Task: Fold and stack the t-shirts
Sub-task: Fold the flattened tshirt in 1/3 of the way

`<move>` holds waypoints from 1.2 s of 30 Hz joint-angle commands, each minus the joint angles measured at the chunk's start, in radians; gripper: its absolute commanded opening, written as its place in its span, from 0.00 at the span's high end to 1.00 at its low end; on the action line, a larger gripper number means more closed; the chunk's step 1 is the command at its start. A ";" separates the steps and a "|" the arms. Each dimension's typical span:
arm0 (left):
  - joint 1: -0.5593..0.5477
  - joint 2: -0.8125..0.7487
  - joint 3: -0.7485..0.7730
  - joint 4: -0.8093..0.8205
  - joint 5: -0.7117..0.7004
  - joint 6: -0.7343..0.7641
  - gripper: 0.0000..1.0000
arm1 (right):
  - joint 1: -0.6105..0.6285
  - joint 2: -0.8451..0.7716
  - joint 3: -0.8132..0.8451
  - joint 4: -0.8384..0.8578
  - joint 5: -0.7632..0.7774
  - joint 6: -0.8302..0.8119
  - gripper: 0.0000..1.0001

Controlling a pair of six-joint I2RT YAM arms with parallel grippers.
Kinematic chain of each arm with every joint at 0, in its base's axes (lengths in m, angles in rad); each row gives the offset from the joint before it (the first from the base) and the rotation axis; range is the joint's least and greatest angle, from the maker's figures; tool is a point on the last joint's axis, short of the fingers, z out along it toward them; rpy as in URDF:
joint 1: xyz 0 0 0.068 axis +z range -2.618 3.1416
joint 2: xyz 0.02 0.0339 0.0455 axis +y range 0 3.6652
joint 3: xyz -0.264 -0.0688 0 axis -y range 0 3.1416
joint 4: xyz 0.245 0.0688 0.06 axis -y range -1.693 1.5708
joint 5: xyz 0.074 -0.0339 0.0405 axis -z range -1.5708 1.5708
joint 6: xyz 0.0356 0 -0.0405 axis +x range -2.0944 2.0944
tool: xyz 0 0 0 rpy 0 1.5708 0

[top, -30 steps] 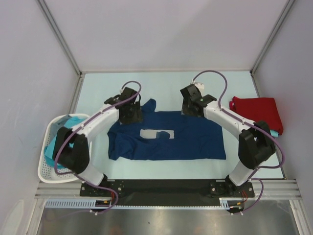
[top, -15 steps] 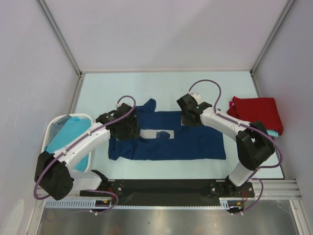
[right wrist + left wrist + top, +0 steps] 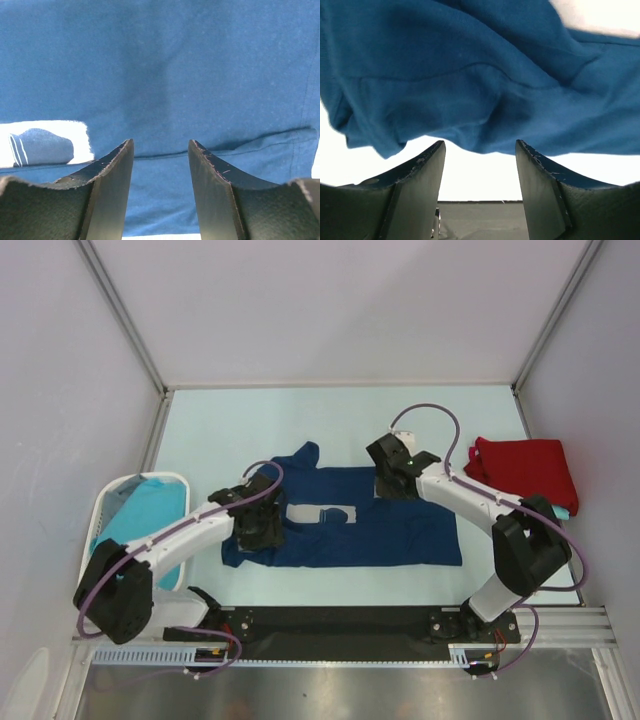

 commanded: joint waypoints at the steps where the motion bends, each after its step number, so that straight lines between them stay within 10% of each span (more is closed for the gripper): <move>1: -0.005 0.080 -0.007 0.090 0.002 -0.011 0.37 | 0.004 -0.069 -0.020 -0.008 0.036 -0.004 0.47; 17: 0.193 0.218 0.070 0.141 -0.045 0.057 0.37 | -0.002 -0.167 -0.148 0.000 0.045 -0.006 0.47; 36: 0.060 0.035 0.305 0.049 -0.148 0.112 0.33 | -0.002 -0.086 -0.094 0.044 0.011 0.001 0.48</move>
